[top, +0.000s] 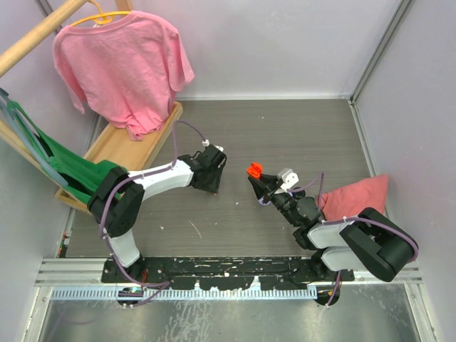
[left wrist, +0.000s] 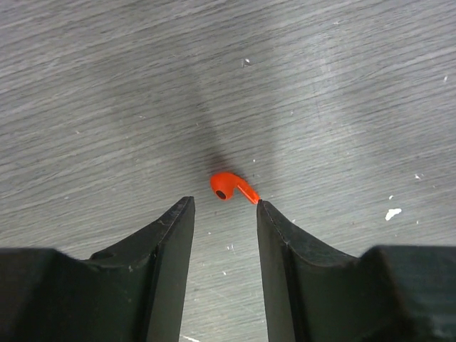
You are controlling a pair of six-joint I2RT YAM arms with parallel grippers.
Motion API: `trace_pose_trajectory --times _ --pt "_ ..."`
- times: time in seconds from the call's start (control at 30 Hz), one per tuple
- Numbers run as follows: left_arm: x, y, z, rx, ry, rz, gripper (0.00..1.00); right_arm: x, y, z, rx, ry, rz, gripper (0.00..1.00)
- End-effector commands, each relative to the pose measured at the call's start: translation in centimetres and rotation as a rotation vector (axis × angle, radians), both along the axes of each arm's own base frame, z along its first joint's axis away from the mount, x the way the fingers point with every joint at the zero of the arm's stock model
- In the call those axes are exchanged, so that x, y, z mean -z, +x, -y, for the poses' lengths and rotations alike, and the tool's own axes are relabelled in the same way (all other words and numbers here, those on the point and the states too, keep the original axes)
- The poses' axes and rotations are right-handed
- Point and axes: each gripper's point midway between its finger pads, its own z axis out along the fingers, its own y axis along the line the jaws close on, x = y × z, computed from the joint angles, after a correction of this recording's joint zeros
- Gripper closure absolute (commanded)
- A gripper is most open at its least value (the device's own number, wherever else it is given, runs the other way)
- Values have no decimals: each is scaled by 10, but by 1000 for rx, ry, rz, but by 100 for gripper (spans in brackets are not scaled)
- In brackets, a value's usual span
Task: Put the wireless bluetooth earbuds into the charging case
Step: Pick up the earbud from the center of the board.
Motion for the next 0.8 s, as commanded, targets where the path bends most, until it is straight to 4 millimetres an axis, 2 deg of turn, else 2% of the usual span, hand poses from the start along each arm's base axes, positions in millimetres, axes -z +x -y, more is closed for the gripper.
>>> trace_pose_trajectory --times 0.0,0.13,0.37,0.6,0.77 --pt "-4 13 19 -3 -69 31 60 -28 -1 2 2 60 83 98" --pt "3 12 19 -1 -62 18 62 -28 -1 2 2 61 82 98" --pt "11 7 1 -4 4 10 63 -27 -1 1 -1 60 81 98" --pt "4 6 -15 -6 47 31 63 -28 -1 1 0 61 82 98" --pt "-4 7 -10 15 25 40 63 -28 -1 2 0 62 83 98"
